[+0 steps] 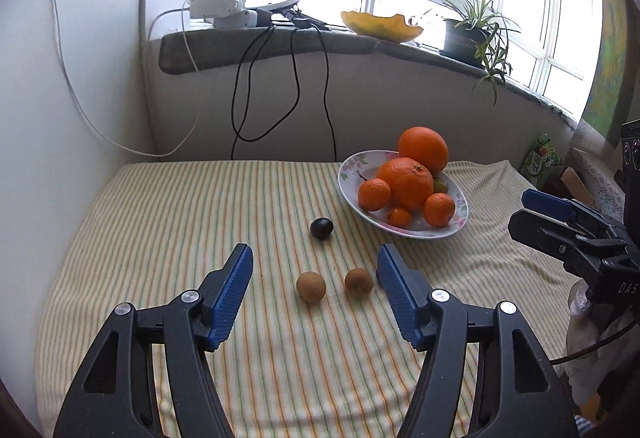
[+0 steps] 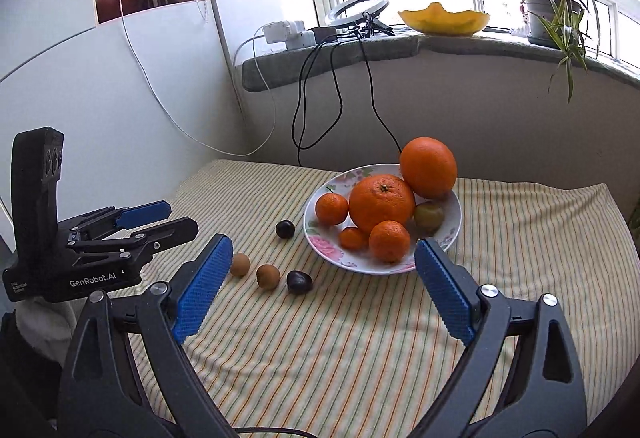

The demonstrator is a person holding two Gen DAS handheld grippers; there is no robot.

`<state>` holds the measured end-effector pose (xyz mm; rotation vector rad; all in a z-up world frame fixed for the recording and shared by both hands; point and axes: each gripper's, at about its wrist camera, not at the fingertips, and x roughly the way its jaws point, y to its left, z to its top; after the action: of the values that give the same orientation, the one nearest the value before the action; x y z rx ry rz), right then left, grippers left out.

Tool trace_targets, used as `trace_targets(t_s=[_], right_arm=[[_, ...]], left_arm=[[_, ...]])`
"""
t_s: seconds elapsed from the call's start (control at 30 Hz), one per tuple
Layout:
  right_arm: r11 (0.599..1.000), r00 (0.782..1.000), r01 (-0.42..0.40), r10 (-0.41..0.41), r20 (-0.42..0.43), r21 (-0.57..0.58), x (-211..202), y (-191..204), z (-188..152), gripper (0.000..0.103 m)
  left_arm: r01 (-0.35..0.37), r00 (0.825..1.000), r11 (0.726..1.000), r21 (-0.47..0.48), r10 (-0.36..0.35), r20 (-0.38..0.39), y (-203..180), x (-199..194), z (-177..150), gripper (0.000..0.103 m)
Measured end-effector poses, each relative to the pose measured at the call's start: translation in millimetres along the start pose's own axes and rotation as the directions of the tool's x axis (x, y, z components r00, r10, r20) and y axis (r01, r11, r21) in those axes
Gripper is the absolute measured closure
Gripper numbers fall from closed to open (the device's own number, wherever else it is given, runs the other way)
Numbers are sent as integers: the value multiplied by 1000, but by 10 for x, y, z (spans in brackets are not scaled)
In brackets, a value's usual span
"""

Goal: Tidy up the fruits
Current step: 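Grasp a kiwi with the left gripper while the right gripper grasps a dark plum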

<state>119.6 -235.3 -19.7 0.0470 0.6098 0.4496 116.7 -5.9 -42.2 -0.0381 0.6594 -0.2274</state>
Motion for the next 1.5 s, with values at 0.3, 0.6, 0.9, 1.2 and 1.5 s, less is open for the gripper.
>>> trace_targets(t_s=[0.3, 0.6, 0.9, 1.2, 1.5], right_arm=[[997, 990, -72, 67, -123, -40, 369, 151, -157, 36], [995, 970, -79, 63, -233, -61, 741, 212, -251, 63], [997, 958, -55, 40, -282, -46, 1015, 162, -294, 68], [998, 952, -46, 31, -303, -43, 1080, 149, -304, 69], [998, 937, -53, 35, -346, -41, 1337, 163, -206, 69]], left_arm=[[30, 997, 998, -49, -33, -64, 222, 117, -269, 49], [84, 988, 994, -66, -91, -125, 167, 385, -305, 68], [90, 983, 993, -78, -101, -151, 214, 586, -246, 72], [91, 979, 994, -66, -101, -177, 198, 718, -229, 73], [87, 978, 995, -50, -95, -185, 173, 793, -221, 73]])
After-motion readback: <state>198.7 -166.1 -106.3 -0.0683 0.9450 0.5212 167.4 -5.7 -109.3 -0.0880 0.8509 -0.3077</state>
